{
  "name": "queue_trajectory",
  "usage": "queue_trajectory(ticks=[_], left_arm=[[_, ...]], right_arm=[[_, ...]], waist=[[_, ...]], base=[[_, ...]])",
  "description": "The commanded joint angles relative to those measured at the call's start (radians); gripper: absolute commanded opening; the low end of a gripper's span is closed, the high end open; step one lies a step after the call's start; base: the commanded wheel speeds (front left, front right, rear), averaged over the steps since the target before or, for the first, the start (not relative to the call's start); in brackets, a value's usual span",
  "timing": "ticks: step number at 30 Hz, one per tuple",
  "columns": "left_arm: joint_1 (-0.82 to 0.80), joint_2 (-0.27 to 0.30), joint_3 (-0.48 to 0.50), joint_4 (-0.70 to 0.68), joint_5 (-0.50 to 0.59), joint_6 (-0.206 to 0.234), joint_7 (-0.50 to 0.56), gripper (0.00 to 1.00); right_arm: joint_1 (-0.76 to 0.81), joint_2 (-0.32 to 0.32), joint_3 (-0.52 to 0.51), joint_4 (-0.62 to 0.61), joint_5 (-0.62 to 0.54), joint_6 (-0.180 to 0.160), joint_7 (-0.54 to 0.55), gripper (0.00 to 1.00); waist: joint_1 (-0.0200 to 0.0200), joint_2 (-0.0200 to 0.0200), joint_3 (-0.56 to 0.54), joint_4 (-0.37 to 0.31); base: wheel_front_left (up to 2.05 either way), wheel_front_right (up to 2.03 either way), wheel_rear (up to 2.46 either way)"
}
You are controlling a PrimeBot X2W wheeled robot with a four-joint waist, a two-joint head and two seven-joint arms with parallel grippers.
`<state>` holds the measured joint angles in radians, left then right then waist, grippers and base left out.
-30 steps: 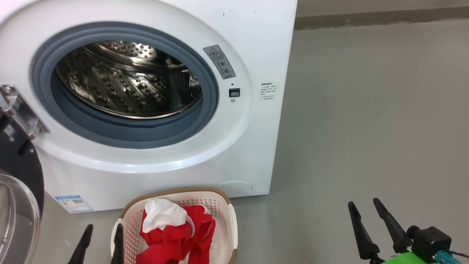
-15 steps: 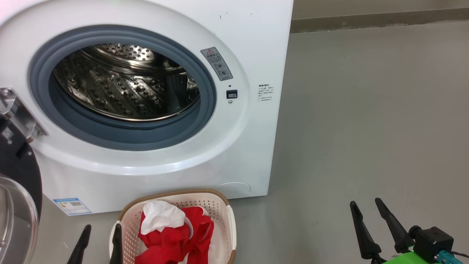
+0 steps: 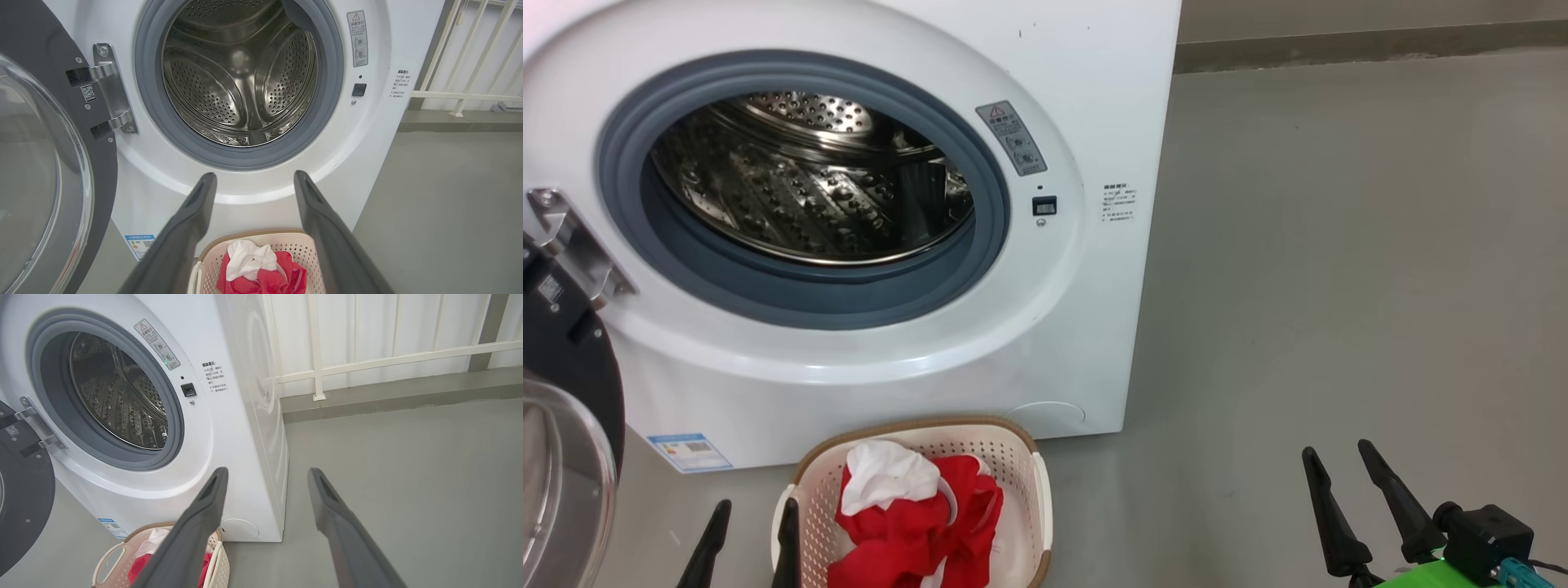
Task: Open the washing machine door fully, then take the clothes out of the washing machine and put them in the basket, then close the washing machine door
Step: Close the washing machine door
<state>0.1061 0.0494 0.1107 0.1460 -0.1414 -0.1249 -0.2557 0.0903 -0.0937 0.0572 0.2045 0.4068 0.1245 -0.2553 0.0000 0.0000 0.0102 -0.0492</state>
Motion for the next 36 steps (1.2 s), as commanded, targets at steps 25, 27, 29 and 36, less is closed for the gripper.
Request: queue_trajectory(ticks=[25, 27, 29, 36], left_arm=[[-0.007, 0.004, 0.034, -0.028, -0.001, -0.006, -0.006, 1.0], [-0.008, 0.004, 0.037, -0.026, -0.004, -0.006, -0.006, 1.0], [-0.01, 0.003, 0.04, -0.02, -0.008, -0.006, -0.006, 1.0], [-0.021, 0.001, 0.036, 0.011, -0.024, -0.003, -0.006, 1.0]], right_arm=[[0.005, -0.009, 0.024, -0.031, 0.009, 0.006, -0.006, 1.0], [0.004, -0.009, 0.025, -0.032, 0.008, 0.006, -0.006, 1.0], [0.002, -0.01, 0.027, -0.03, 0.008, 0.006, -0.006, 1.0], [0.01, -0.012, 0.036, -0.022, 0.011, 0.006, -0.006, 1.0]], waist=[[0.0, 0.0, -0.009, 0.019], [0.0, 0.0, -0.009, 0.021], [0.0, 0.0, -0.009, 0.027], [0.0, 0.0, -0.011, 0.105]], base=[[-0.78, 0.78, 0.0], [0.0, 0.0, 0.0], [0.0, 0.0, 0.0], [0.0, 0.0, 0.0]])
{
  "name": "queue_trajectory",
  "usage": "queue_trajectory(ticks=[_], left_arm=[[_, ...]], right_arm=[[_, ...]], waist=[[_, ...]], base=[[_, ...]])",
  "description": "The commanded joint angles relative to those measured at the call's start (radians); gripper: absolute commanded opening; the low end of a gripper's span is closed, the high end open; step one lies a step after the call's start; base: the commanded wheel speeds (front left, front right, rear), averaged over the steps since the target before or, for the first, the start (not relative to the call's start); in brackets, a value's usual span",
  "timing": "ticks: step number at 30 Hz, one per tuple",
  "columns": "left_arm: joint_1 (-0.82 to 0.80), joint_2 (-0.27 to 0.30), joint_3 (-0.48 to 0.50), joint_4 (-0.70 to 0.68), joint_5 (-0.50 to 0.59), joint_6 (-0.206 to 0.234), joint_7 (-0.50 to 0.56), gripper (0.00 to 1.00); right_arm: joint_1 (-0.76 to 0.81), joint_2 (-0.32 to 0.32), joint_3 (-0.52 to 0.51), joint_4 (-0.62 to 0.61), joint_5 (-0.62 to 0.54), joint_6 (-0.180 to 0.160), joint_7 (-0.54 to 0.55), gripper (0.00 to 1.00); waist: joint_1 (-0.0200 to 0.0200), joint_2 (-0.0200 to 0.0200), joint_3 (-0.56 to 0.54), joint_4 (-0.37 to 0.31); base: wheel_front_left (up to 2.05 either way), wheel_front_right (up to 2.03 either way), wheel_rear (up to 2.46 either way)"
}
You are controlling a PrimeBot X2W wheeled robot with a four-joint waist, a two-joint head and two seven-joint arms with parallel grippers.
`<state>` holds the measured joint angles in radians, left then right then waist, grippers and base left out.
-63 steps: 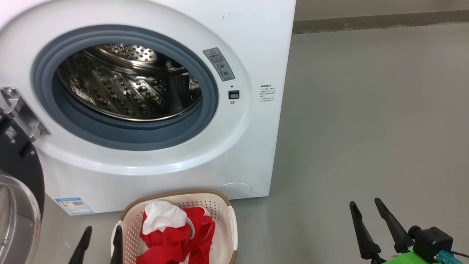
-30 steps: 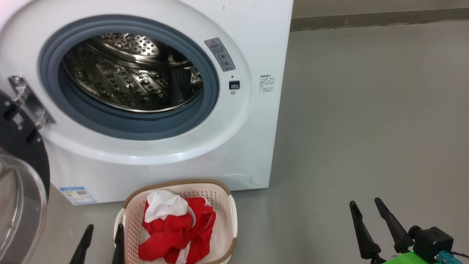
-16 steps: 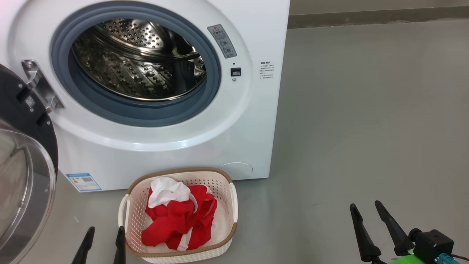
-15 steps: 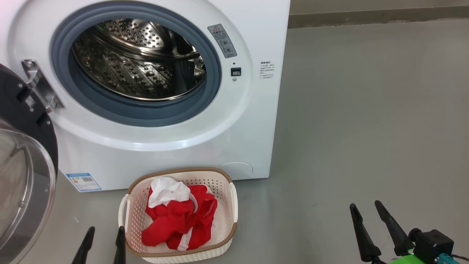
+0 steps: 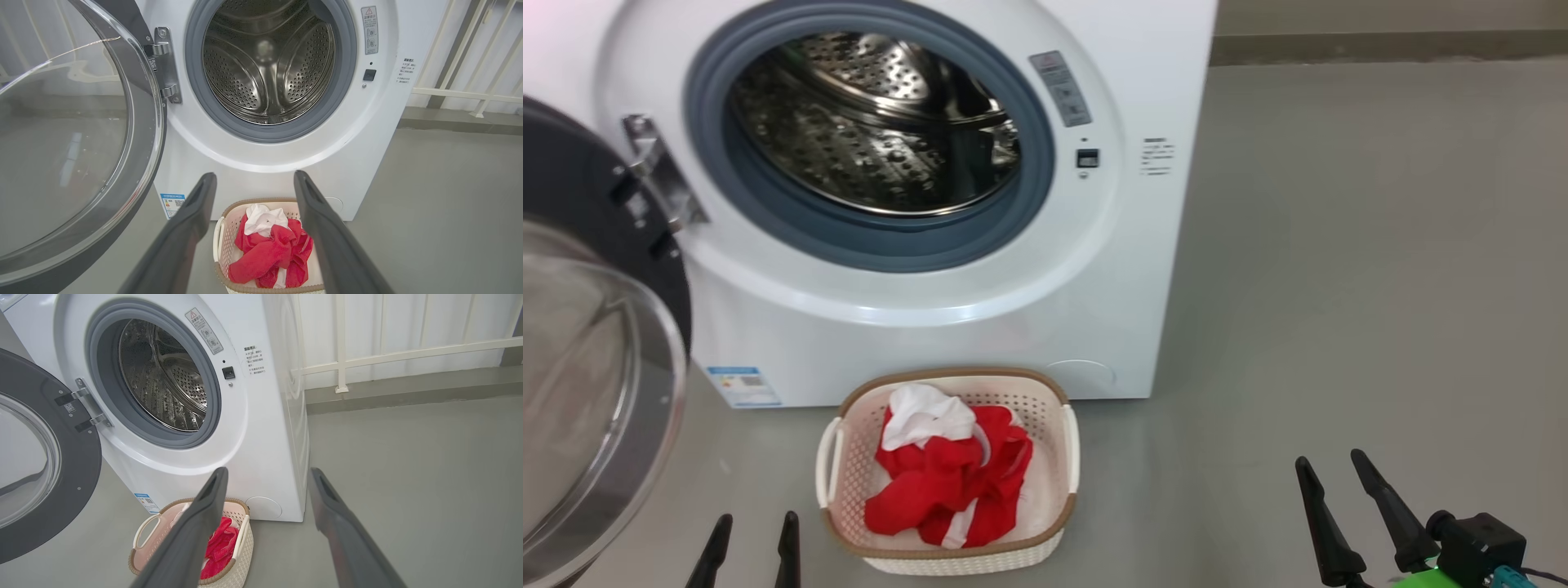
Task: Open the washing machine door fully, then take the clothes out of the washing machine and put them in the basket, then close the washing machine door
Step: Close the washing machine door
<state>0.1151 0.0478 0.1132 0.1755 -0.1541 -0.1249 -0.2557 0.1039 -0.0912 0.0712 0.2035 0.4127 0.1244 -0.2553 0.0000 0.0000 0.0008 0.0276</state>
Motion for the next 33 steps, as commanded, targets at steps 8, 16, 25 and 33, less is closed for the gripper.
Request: queue_trajectory(ticks=[8, 16, 25, 33], left_arm=[[-0.006, 0.003, 0.007, -0.014, -0.07, 0.029, -0.006, 1.0], [-0.005, 0.003, -0.007, -0.002, -0.092, 0.055, -0.006, 1.0], [0.009, 0.002, -0.037, 0.014, -0.116, 0.076, -0.006, 1.0], [0.034, 0.002, -0.031, -0.047, -0.153, 0.114, -0.006, 1.0]], right_arm=[[-0.01, -0.019, 0.063, -0.014, 0.007, 0.006, -0.006, 1.0], [-0.036, -0.028, 0.098, 0.003, 0.014, 0.006, -0.006, 1.0], [-0.046, -0.03, 0.129, 0.018, 0.025, 0.006, -0.006, 1.0], [-0.113, -0.052, 0.202, 0.042, 0.039, 0.006, -0.006, 1.0]], waist=[[0.0, 0.0, -0.003, 0.166], [0.0, 0.0, -0.007, 0.311], [0.0, 0.0, -0.025, 0.441], [0.0, 0.0, 0.008, 0.479]], base=[[0.0, 0.0, 0.0], [0.0, 0.0, 0.0], [0.0, 0.0, 0.0], [0.0, 0.0, 0.0]])
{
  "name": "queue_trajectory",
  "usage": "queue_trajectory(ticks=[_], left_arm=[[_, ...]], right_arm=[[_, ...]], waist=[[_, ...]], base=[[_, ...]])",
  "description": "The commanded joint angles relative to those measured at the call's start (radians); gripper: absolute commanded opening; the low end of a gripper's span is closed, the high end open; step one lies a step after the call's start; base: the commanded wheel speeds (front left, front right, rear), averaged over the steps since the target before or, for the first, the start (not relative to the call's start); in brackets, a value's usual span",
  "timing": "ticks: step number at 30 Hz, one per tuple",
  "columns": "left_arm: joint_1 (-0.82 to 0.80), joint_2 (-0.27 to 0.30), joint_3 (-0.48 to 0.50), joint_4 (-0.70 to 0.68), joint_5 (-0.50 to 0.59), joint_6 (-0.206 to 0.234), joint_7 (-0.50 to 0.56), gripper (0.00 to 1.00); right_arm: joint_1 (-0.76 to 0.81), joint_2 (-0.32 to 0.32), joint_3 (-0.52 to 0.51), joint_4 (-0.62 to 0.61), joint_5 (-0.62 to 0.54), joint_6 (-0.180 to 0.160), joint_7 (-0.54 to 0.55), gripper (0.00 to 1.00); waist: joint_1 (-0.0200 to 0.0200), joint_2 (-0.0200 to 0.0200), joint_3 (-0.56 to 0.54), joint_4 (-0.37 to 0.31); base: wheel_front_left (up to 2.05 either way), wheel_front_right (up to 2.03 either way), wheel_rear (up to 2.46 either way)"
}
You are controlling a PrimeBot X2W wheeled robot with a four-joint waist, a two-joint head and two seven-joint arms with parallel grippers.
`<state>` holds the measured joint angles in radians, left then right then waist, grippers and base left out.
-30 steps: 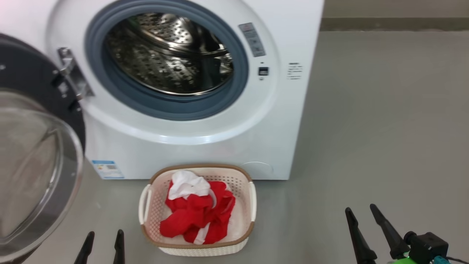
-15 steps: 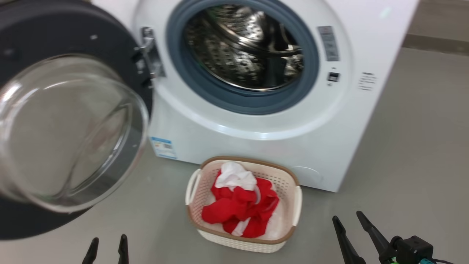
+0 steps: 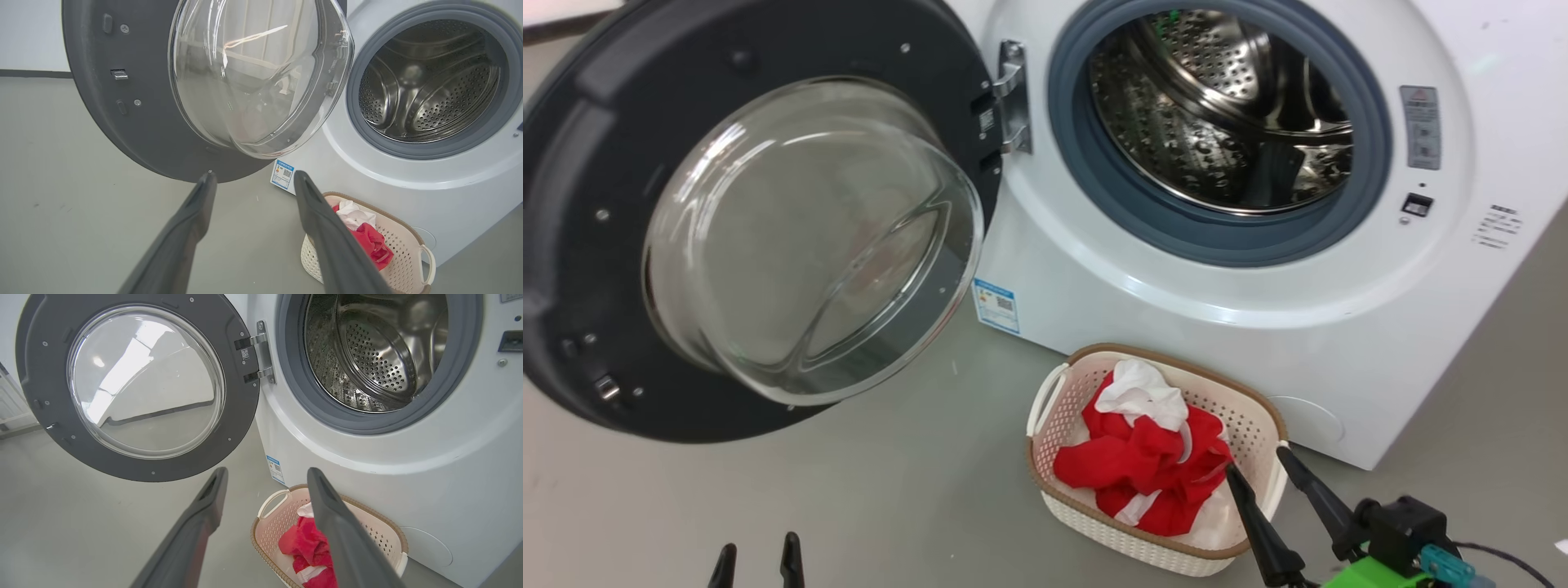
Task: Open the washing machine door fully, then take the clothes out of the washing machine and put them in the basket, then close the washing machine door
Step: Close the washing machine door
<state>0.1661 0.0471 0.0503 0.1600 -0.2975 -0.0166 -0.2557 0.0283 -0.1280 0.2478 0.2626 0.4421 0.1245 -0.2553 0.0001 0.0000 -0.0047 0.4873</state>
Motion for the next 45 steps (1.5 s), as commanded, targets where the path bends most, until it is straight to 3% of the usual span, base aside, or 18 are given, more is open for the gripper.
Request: queue_trajectory(ticks=[1, 12, 13, 14, 15, 16, 23, 27, 31, 32, 37, 43, 45], left_arm=[[-0.012, 0.003, 0.031, -0.039, -0.013, 0.009, -0.006, 1.0], [0.01, 0.003, 0.022, -0.075, -0.039, 0.026, -0.006, 1.0], [0.009, 0.003, 0.022, -0.08, -0.043, 0.022, -0.006, 0.79], [0.007, 0.003, 0.025, -0.086, -0.052, 0.019, -0.006, 0.41], [0.005, 0.003, 0.031, -0.093, -0.064, 0.016, -0.006, 0.16], [0.0, 0.003, 0.038, -0.104, -0.073, 0.012, -0.006, 0.0], [-0.115, 0.01, 0.203, -0.237, -0.079, -0.06, -0.006, 0.0], [-0.283, 0.079, 0.302, -0.271, -0.114, -0.098, -0.006, 0.0], [-0.492, 0.201, 0.376, -0.229, -0.185, -0.112, -0.006, 0.0], [-0.492, 0.201, 0.376, -0.229, -0.185, -0.112, -0.006, 0.0], [-0.702, 0.377, 0.385, -0.039, -0.323, -0.114, -0.006, 0.0], [-0.868, 0.542, 0.325, 0.288, -0.489, -0.114, -0.003, 0.0], [-0.916, 0.578, 0.291, 0.397, -0.568, -0.114, 0.06, 0.0]], right_arm=[[-0.046, -0.017, 0.032, -0.013, 0.013, 0.006, -0.006, 1.0], [-0.072, -0.011, 0.062, 0.011, 0.028, 0.006, -0.006, 1.0], [-0.07, -0.01, 0.063, 0.011, 0.03, 0.006, -0.006, 1.0], [-0.068, -0.008, 0.061, 0.01, 0.031, 0.006, -0.006, 1.0], [-0.065, -0.007, 0.057, 0.009, 0.032, 0.006, -0.006, 1.0], [-0.062, -0.005, 0.054, 0.008, 0.031, 0.006, -0.006, 1.0], [-0.025, 0.01, 0.023, -0.008, 0.024, 0.006, -0.006, 1.0], [-0.013, 0.016, 0.009, -0.016, 0.016, 0.006, -0.006, 1.0], [-0.005, 0.024, -0.007, -0.027, 0.006, 0.006, -0.006, 1.0], [-0.005, 0.024, -0.007, -0.027, 0.006, 0.006, -0.006, 1.0], [-0.019, 0.024, 0.0, -0.034, -0.009, 0.006, -0.006, 1.0], [-0.045, 0.02, -0.001, -0.033, -0.018, 0.006, -0.006, 1.0], [-0.053, 0.02, -0.001, -0.033, -0.021, 0.006, -0.006, 1.0]], waist=[[-0.0001, 0.0, 0.016, 0.021], [-0.0001, 0.0, 0.01, 0.025], [-0.0001, 0.0, 0.008, 0.023], [-0.0001, 0.0, 0.006, 0.022], [-0.0001, 0.0, 0.004, 0.021], [-0.0001, 0.0, 0.002, 0.02], [-0.0001, 0.0, -0.007, 0.007], [-0.0001, 0.0, -0.001, 0.002], [-0.0001, 0.0, 0.014, -0.004], [-0.0001, 0.0, 0.014, -0.004], [-0.0001, 0.0, 0.059, -0.032], [-0.0001, 0.0, 0.107, -0.059], [-0.0001, 0.0, 0.122, -0.063]], base=[[0.0, 0.0, 0.0], [0.0, 0.0, 0.0], [0.0, 0.0, 0.0], [0.0, 0.0, 0.0], [0.0, 0.0, 0.0], [0.0, 0.0, 0.0], [0.0, 0.0, 0.0], [0.0, 0.0, 0.0], [0.0, 0.0, 0.0], [0.0, 0.0, 0.0], [0.0, 0.0, 0.0], [0.0, 0.0, 0.0], [0.0, 0.0, 0.0]])
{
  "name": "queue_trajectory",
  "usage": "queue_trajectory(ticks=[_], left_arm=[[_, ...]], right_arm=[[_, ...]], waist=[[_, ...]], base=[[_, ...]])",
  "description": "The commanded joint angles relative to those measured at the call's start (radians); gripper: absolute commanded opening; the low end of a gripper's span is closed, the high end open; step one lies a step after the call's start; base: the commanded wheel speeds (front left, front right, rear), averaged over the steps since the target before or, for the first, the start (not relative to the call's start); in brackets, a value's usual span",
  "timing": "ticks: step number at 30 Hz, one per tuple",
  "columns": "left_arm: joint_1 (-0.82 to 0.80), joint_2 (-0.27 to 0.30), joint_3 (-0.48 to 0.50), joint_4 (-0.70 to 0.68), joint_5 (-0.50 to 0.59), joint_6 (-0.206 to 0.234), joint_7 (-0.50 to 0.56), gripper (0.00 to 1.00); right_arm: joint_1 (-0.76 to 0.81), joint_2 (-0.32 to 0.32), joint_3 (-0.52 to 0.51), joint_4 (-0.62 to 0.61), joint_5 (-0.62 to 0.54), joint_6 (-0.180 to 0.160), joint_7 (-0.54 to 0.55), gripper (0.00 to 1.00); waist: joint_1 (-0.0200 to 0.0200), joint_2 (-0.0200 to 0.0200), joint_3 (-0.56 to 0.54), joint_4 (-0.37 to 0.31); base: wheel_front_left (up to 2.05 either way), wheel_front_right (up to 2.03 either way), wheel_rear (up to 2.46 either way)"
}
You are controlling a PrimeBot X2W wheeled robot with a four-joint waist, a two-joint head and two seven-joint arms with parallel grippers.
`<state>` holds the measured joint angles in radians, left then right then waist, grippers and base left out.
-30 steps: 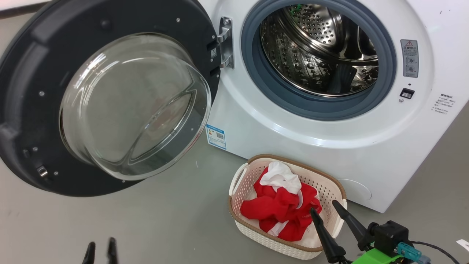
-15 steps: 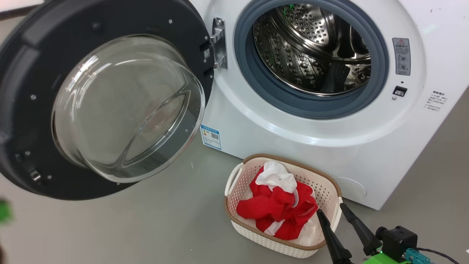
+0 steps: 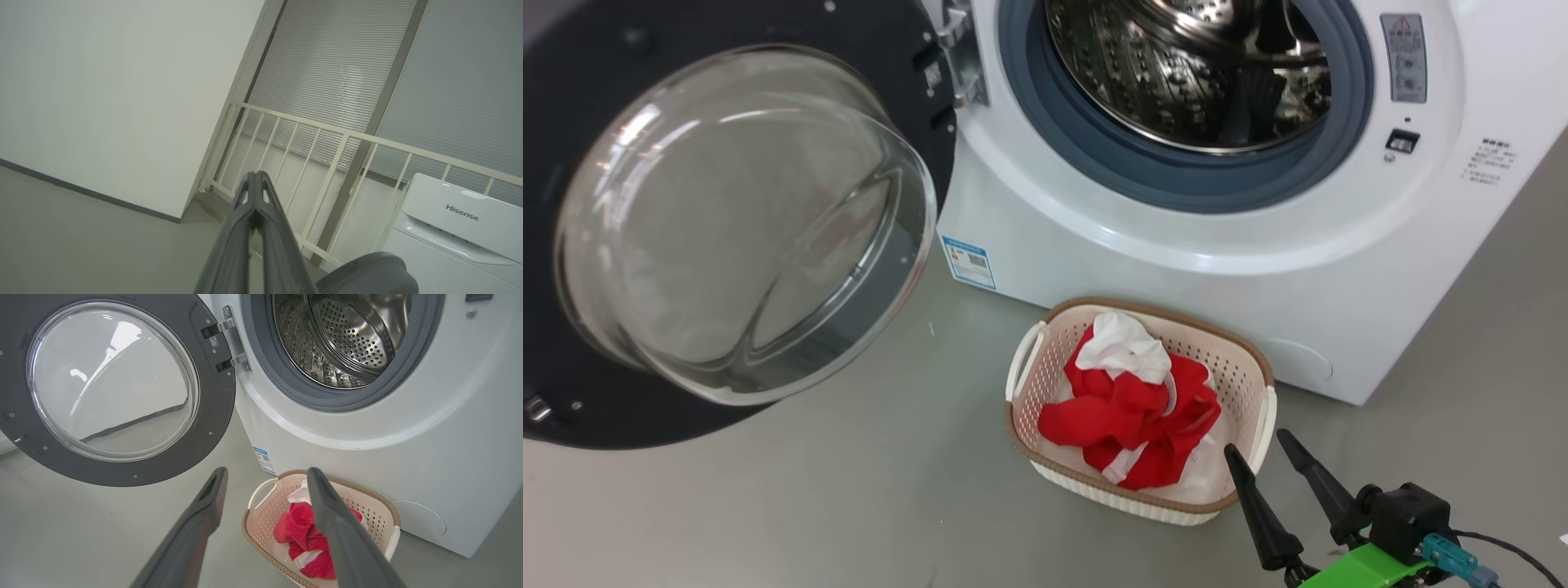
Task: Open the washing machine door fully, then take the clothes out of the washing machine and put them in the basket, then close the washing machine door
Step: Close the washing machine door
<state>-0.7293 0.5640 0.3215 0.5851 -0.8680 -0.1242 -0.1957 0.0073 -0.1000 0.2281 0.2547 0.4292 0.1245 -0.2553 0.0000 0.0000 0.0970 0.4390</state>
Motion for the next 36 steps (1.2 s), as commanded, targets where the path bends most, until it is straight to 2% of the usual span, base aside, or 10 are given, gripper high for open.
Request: queue_trajectory(ticks=[1, 6, 9, 14, 16, 24, 30, 36], left_arm=[[-0.041, 0.083, 0.002, 0.017, -0.024, -0.006, 0.03, 0.0], [-0.147, 0.142, -0.035, 0.235, -0.174, -0.006, 0.264, 0.0], [-0.187, 0.183, -0.067, 0.337, -0.209, -0.006, 0.428, 0.0], [-0.239, 0.202, -0.088, 0.469, -0.259, 0.002, 0.654, 0.0], [-0.243, 0.197, -0.093, 0.486, -0.269, 0.001, 0.701, 0.0], [-0.218, 0.176, -0.108, 0.483, -0.298, -0.003, 0.813, 0.0], [-0.185, 0.157, -0.125, 0.424, -0.329, -0.006, 0.917, 0.0], [-0.068, 0.155, -0.145, 0.238, -0.389, -0.006, 1.022, 0.0]], right_arm=[[-0.036, -0.008, 0.018, -0.025, -0.009, 0.006, -0.006, 1.0], [-0.054, -0.008, 0.019, -0.023, -0.014, 0.006, -0.006, 1.0], [-0.061, -0.005, 0.023, -0.023, -0.016, 0.006, -0.006, 1.0], [-0.066, -0.006, 0.025, -0.024, -0.017, 0.006, -0.006, 1.0], [-0.068, -0.009, 0.026, -0.024, -0.017, 0.006, -0.006, 1.0], [-0.069, -0.013, 0.021, -0.024, -0.017, 0.006, -0.006, 1.0], [-0.063, -0.009, 0.021, -0.019, -0.016, 0.006, -0.006, 1.0], [-0.054, -0.001, 0.022, -0.017, -0.011, 0.006, -0.006, 1.0]], waist=[[0.0, 0.0, 0.027, -0.015], [0.0, 0.0, 0.053, -0.018], [0.0, 0.0, 0.067, -0.024], [0.0, 0.0, 0.085, -0.028], [0.0, 0.0, 0.089, -0.029], [0.0, 0.0, 0.088, -0.034], [0.0, 0.0, 0.069, -0.036], [0.0, 0.0, 0.038, -0.047]], base=[[0.0, 0.0, 0.0], [0.0, 0.0, 0.0], [0.0, 0.0, 0.0], [0.0, 0.0, 0.0], [0.0, 0.0, 0.0], [0.0, 0.0, 0.0], [0.0, 0.0, 0.0], [0.0, 0.0, 0.0]])
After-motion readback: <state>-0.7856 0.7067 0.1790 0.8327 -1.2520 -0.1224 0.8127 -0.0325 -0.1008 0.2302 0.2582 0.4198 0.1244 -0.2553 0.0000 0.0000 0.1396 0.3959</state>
